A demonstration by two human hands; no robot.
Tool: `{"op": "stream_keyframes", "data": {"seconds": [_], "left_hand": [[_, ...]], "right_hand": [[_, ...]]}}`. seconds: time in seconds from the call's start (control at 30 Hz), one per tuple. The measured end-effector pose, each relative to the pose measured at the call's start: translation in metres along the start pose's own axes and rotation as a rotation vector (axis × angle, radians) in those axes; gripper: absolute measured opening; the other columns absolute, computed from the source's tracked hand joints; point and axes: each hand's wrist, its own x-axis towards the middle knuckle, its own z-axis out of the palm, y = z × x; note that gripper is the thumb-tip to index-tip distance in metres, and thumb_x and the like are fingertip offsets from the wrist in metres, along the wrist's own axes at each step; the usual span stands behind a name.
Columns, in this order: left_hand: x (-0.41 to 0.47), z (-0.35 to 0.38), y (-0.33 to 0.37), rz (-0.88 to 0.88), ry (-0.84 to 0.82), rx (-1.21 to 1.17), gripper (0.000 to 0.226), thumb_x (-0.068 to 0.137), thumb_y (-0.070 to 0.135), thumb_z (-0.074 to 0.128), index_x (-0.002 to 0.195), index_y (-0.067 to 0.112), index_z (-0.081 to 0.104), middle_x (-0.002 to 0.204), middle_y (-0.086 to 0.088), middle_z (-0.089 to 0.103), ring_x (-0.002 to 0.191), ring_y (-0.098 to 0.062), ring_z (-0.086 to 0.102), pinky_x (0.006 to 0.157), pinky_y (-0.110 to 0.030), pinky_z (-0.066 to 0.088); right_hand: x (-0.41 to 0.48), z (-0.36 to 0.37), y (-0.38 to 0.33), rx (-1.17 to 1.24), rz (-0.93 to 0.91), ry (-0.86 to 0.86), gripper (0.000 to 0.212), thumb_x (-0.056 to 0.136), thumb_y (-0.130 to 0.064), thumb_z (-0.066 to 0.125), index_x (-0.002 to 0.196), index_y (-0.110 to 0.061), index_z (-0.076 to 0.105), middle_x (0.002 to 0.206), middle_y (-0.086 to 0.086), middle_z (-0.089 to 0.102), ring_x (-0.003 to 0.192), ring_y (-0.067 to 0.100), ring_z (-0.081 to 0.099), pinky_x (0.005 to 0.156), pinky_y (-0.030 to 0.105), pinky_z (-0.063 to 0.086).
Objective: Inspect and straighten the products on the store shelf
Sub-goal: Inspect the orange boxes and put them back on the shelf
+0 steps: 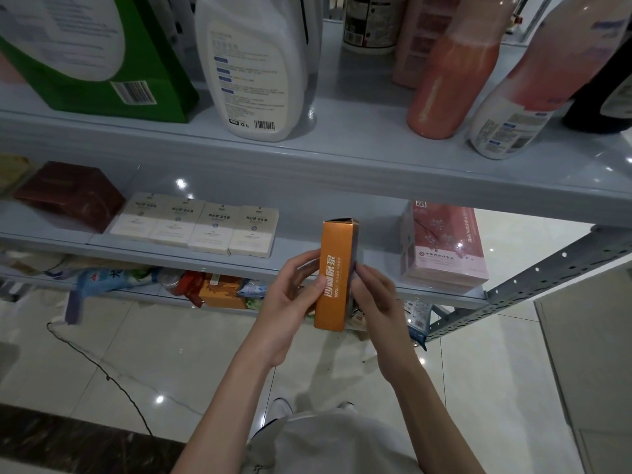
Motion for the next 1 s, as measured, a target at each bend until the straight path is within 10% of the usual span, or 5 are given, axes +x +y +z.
{"op": "stream_keyframes", "data": {"seconds": [0.5, 0.8, 1.0], "left_hand": [[0.002, -0.002, -0.003, 0.047, 0.021, 0.117, 0.056, 0.079, 0.028, 0.081, 0.129, 0.043, 0.062, 0.136, 0.026, 0.059, 0.127, 0.004, 0.055, 0.079, -0.011, 0.054], [0.002, -0.005, -0.009, 0.019, 0.012, 0.014, 0.049, 0.089, 0.028, 0.068, 0.137, 0.030, 0.058, 0.131, 0.011, 0.067, 0.127, -0.009, 0.060, 0.106, -0.040, 0.052], [0.003, 0.000, -0.007, -0.015, 0.076, 0.026, 0.045, 0.087, 0.041, 0.065, 0.131, 0.037, 0.057, 0.121, 0.008, 0.072, 0.117, -0.010, 0.067, 0.096, -0.032, 0.055]], "right_hand": [[-0.003, 0.003, -0.006, 0.032, -0.086, -0.069, 0.038, 0.096, -0.036, 0.055, 0.133, -0.040, 0.059, 0.122, -0.023, 0.072, 0.118, 0.001, 0.066, 0.092, 0.020, 0.055], [-0.001, 0.000, 0.004, -0.025, -0.102, -0.056, 0.042, 0.093, -0.035, 0.071, 0.133, -0.024, 0.064, 0.140, -0.006, 0.064, 0.130, 0.017, 0.061, 0.106, 0.053, 0.053], [-0.001, -0.004, 0.001, -0.002, -0.109, -0.125, 0.040, 0.098, -0.034, 0.056, 0.136, -0.024, 0.062, 0.141, -0.009, 0.062, 0.130, 0.012, 0.060, 0.101, 0.032, 0.056]]}}
